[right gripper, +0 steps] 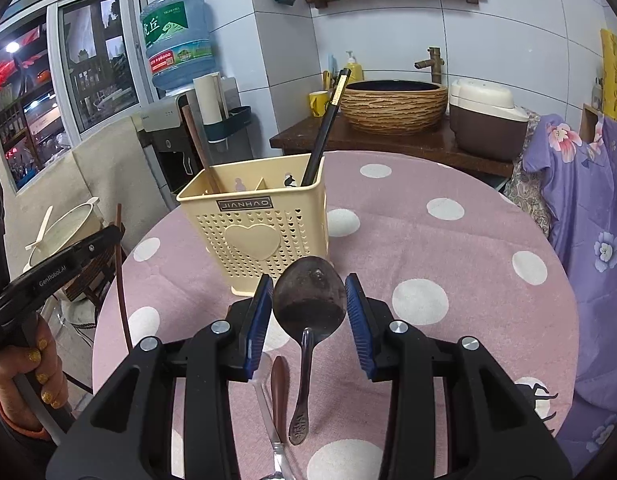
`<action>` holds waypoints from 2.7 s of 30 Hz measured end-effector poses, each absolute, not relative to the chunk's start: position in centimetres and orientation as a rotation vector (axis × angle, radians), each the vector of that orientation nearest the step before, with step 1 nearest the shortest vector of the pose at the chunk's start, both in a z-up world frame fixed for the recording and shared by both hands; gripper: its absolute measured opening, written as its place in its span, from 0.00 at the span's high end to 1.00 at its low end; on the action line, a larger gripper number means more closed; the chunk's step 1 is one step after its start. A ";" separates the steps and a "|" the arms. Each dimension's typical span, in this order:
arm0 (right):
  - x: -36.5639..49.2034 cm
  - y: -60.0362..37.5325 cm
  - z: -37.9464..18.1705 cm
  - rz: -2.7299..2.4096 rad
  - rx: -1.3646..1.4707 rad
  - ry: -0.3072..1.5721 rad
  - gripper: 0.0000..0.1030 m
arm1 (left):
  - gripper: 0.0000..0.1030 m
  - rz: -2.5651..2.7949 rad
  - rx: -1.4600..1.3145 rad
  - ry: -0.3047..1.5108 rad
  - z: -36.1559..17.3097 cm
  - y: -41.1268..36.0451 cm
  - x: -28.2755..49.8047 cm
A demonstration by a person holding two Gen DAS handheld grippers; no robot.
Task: Organize utensils
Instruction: 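Lift the wooden chopstick and spoon upright above the beige holder, then lower the chopstick and spoon into the holder and open both tools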
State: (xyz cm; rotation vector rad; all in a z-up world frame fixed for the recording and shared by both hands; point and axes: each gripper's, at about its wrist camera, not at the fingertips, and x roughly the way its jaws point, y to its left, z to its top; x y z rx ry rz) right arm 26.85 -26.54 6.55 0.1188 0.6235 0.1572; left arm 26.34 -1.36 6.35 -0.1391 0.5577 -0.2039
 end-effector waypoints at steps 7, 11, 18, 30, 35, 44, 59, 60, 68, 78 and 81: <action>26.3 -26.5 6.8 0.179 0.102 0.592 0.63 | 0.93 -0.213 -0.140 0.532 6.8 -1.2 25.5; 26.1 -26.3 7.7 0.195 0.084 0.566 0.63 | 0.93 -0.218 -0.140 0.505 7.7 -0.9 25.2; 26.7 -25.9 8.6 0.220 0.085 0.568 0.63 | 0.93 -0.241 -0.148 0.487 8.6 -0.8 25.5; 29.1 -25.5 12.9 0.261 0.110 0.510 0.63 | 0.93 -0.348 -0.174 0.443 13.7 -0.9 27.0; 31.9 -25.8 18.3 0.242 0.135 0.422 0.63 | 0.93 -0.386 -0.224 0.398 19.8 -1.1 29.9; 37.9 -25.2 21.4 0.152 0.138 0.352 0.63 | 0.93 -0.342 -0.205 0.333 23.3 -4.1 33.8; 39.7 -23.7 10.7 0.085 0.069 0.417 0.63 | 0.93 -0.304 -0.159 0.464 13.5 -5.3 35.3; 39.5 -23.7 10.3 0.082 0.065 0.417 0.63 | 0.93 -0.303 -0.160 0.474 12.9 -5.2 35.4; 38.9 -23.5 8.0 0.093 0.046 0.433 0.63 | 0.96 -0.275 -0.130 0.496 10.2 -5.6 35.1; 35.7 -23.7 8.1 0.103 0.013 0.341 0.38 | 0.39 -0.246 -0.163 0.418 10.4 -3.7 31.5; 34.1 -24.1 8.2 0.088 0.006 0.338 0.34 | 0.33 -0.232 -0.182 0.429 9.7 -2.3 29.8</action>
